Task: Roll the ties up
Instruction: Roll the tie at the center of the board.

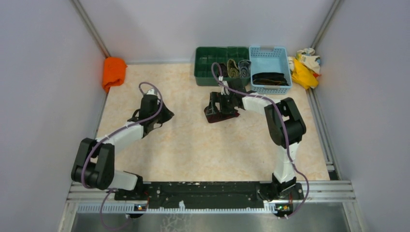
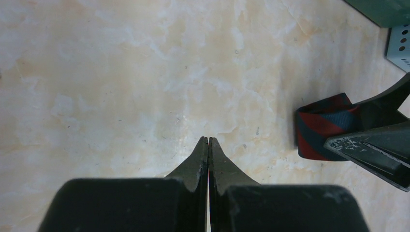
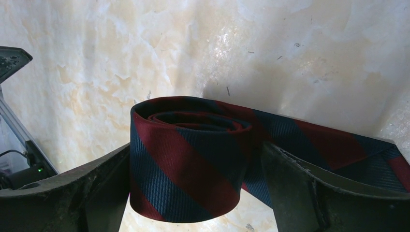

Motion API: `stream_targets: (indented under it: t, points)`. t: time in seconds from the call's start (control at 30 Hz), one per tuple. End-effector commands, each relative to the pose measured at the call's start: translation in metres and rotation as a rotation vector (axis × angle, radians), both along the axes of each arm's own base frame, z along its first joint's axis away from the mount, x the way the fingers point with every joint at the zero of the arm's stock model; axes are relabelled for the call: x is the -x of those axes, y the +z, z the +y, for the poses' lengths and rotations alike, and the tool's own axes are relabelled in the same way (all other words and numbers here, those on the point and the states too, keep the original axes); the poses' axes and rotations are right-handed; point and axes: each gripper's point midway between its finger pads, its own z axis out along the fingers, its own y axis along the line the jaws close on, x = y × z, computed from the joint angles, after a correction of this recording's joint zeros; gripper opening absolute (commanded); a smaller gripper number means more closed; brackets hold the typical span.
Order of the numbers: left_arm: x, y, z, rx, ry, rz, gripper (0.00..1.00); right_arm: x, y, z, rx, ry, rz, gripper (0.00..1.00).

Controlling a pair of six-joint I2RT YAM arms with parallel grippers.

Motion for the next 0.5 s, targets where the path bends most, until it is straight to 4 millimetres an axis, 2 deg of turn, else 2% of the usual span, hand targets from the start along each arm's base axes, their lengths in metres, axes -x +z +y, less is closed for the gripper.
stream_targets:
  t: [0.0, 0.13, 0.3, 0.47]
  points:
    - [0.002, -0.010, -0.018, 0.047, -0.076, 0.002, 0.00, -0.007, 0.010, -0.010, 0.034, -0.014, -0.031, 0.98]
    - [0.001, -0.026, -0.042, 0.128, -0.151, 0.034, 0.00, -0.006, 0.019, -0.008, 0.025, 0.005, -0.046, 0.99]
    - [-0.006, -0.055, -0.083, 0.219, -0.248, 0.106, 0.00, -0.001, 0.018, 0.003, 0.016, 0.039, -0.034, 0.99]
    - [-0.015, -0.062, -0.117, 0.239, -0.301, 0.108, 0.00, 0.006, 0.015, 0.015, 0.033, 0.076, -0.037, 0.99]
